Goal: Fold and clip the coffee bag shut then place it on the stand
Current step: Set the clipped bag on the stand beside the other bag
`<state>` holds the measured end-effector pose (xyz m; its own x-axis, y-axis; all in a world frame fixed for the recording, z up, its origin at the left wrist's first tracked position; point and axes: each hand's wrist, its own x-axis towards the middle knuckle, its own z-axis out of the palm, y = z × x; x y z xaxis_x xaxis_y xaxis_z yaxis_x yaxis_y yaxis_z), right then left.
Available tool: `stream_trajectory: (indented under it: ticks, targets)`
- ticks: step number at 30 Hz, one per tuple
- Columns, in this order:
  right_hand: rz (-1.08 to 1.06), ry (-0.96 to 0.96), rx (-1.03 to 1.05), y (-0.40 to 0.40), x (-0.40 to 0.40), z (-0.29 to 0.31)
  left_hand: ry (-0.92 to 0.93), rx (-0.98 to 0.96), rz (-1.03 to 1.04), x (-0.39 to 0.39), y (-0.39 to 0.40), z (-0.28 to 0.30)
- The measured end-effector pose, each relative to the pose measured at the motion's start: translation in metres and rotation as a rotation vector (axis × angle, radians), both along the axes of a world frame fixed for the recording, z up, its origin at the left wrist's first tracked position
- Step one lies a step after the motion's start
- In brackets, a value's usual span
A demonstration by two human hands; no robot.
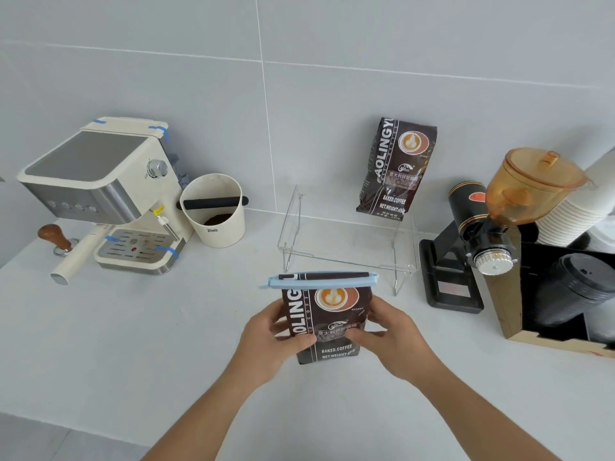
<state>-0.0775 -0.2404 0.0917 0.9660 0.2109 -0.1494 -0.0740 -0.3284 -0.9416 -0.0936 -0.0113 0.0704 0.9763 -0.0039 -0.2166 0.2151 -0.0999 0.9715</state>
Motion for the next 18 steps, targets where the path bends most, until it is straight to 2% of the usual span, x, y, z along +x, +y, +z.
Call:
stream_trajectory:
  ticks: [10, 18]
  targets:
    - [-0.039, -0.171, 0.035, 0.002, 0.044, 0.074, -0.219, -0.081, 0.018, 0.054, 0.003, 0.080]
    - [-0.075, -0.307, 0.084, 0.006, 0.091, 0.120, -0.362, -0.072, 0.005, 0.105, 0.004, 0.132]
